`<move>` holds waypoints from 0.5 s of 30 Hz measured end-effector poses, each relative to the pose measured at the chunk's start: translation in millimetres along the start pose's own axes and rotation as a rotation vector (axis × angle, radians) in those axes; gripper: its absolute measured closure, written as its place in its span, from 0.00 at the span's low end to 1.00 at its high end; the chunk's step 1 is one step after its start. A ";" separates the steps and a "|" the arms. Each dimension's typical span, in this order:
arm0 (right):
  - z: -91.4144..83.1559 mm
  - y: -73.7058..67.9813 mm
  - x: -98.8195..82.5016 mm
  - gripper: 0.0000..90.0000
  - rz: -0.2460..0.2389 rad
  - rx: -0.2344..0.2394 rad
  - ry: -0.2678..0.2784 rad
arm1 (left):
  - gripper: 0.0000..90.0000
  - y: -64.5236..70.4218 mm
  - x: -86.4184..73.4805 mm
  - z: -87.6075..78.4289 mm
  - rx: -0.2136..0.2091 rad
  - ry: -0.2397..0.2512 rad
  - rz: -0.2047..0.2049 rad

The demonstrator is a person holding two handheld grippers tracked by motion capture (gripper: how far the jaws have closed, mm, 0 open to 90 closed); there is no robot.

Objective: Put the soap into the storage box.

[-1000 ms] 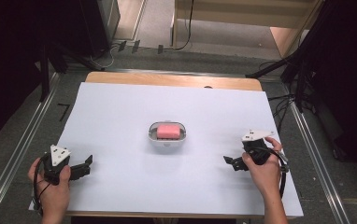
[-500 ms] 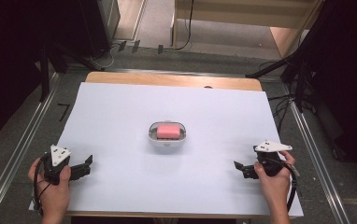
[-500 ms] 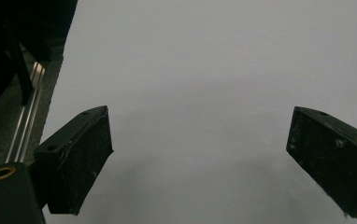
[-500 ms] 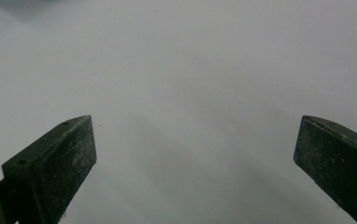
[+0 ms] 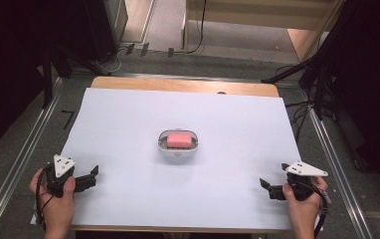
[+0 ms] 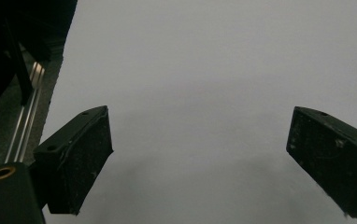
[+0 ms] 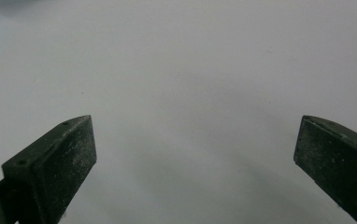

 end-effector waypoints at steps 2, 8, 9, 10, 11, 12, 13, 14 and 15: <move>-3.5 2.3 -3.7 0.00 0.009 -0.009 0.008 | 0.08 -0.1 0.0 0.0 0.000 0.000 0.000; -11.5 7.4 -16.2 0.00 0.029 -0.024 0.009 | 0.08 -0.4 -0.1 -0.4 -0.001 0.001 -0.003; -13.2 8.5 -18.3 0.00 0.036 -0.030 0.011 | 0.08 -0.5 -0.1 -0.5 -0.001 0.001 -0.002; -14.9 9.6 -20.2 0.00 0.040 -0.029 0.011 | 0.08 -0.5 -0.1 -0.5 -0.001 0.001 -0.003; -16.6 10.5 -22.1 0.00 0.044 -0.031 0.014 | 0.08 -0.5 -0.1 -0.5 0.000 0.000 -0.003; -18.4 12.0 -24.0 0.00 0.047 -0.039 0.017 | 0.08 -0.6 -0.1 -0.5 -0.001 0.000 -0.005; -20.5 12.8 -25.9 0.00 0.055 -0.041 0.020 | 0.08 -0.7 -0.1 -0.5 -0.003 0.000 -0.004; -22.3 14.0 -27.7 0.00 0.055 -0.044 0.025 | 0.08 -0.7 -0.1 -0.4 -0.003 0.001 -0.005; -24.3 14.8 -29.5 0.00 0.055 -0.047 0.031 | 0.08 -0.8 0.0 -0.4 -0.005 0.002 -0.005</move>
Point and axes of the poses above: each handheld gripper's, and its own axes: z roughly forward along the jaws, x roughly out of its top, y roughly to its right, the point moved 4 cm from there along z, roughly forward along the jaws, and after that the axes turned 8 degrees about -y, right-handed, at the moved point
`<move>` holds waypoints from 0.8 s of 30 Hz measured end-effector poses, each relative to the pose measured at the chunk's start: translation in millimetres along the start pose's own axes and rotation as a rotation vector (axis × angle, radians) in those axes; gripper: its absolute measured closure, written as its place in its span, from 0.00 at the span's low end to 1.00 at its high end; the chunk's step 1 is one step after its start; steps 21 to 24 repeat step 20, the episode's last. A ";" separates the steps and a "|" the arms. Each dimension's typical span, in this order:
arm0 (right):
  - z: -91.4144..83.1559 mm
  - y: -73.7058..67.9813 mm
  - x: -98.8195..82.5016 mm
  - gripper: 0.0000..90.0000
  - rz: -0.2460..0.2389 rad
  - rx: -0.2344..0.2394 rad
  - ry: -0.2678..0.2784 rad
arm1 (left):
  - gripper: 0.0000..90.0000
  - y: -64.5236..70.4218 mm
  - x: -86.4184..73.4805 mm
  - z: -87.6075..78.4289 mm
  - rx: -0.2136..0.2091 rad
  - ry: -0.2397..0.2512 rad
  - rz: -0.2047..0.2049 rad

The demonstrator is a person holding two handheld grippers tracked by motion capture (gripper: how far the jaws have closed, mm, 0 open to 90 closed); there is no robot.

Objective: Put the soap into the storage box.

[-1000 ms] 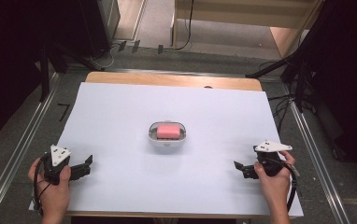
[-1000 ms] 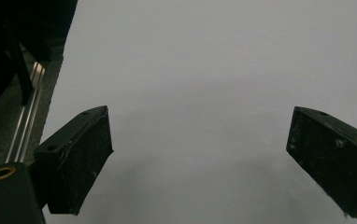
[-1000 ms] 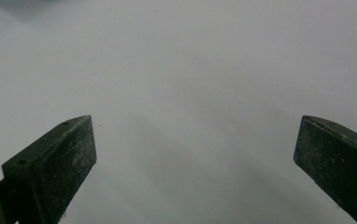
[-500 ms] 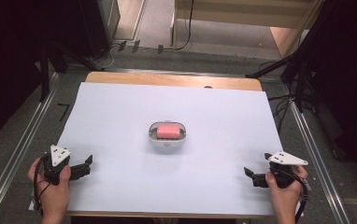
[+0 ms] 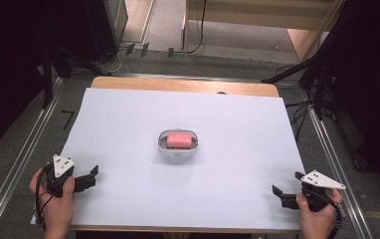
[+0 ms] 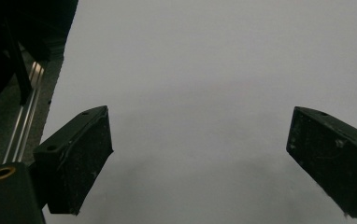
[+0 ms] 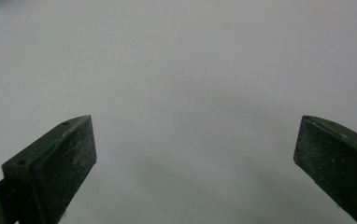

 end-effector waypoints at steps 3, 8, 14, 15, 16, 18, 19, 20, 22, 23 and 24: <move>-5.6 2.6 -5.1 0.00 0.004 -0.010 0.009 | 0.08 -0.3 0.0 -0.2 0.000 0.003 -0.003; -12.1 7.4 -13.3 0.00 0.022 -0.024 0.011 | 0.08 -0.5 0.0 -0.3 0.001 0.007 -0.005; -19.4 9.6 -21.5 0.00 0.032 -0.025 0.024 | 0.08 -0.2 -0.1 -0.6 0.002 0.009 -0.003; -20.5 9.9 -23.4 0.00 0.038 -0.024 0.021 | 0.08 -0.2 -0.1 -0.7 0.002 0.009 -0.002; -21.2 10.2 -25.2 0.00 0.040 -0.024 0.022 | 0.08 -0.2 -0.1 -0.7 0.002 0.010 -0.003; -22.0 10.8 -27.7 0.00 0.047 -0.022 0.025 | 0.08 -0.1 -0.1 -0.7 0.003 0.010 -0.003; -22.7 10.9 -28.1 0.00 0.047 -0.021 0.027 | 0.08 -0.1 -0.1 -0.7 0.005 0.010 -0.003; -23.6 11.2 -28.1 0.00 0.044 -0.023 0.030 | 0.08 -0.1 -0.1 -0.8 0.007 0.008 -0.001; -23.6 11.2 -28.1 0.00 0.044 -0.023 0.030 | 0.08 -0.1 -0.1 -0.8 0.007 0.008 -0.001; -23.6 11.2 -28.1 0.00 0.044 -0.023 0.030 | 0.08 -0.1 -0.1 -0.8 0.007 0.008 -0.001; -23.6 11.2 -28.1 0.00 0.044 -0.023 0.030 | 0.08 -0.1 -0.1 -0.8 0.007 0.008 -0.001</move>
Point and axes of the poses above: each handheld gripper's, and its own axes: z roughly forward along the jaws, x roughly out of its top, y roughly to its right, the point moved 4 cm from there along z, roughly forward along the jaws, and after that the axes turned 8 degrees about -y, right-handed, at the moved point
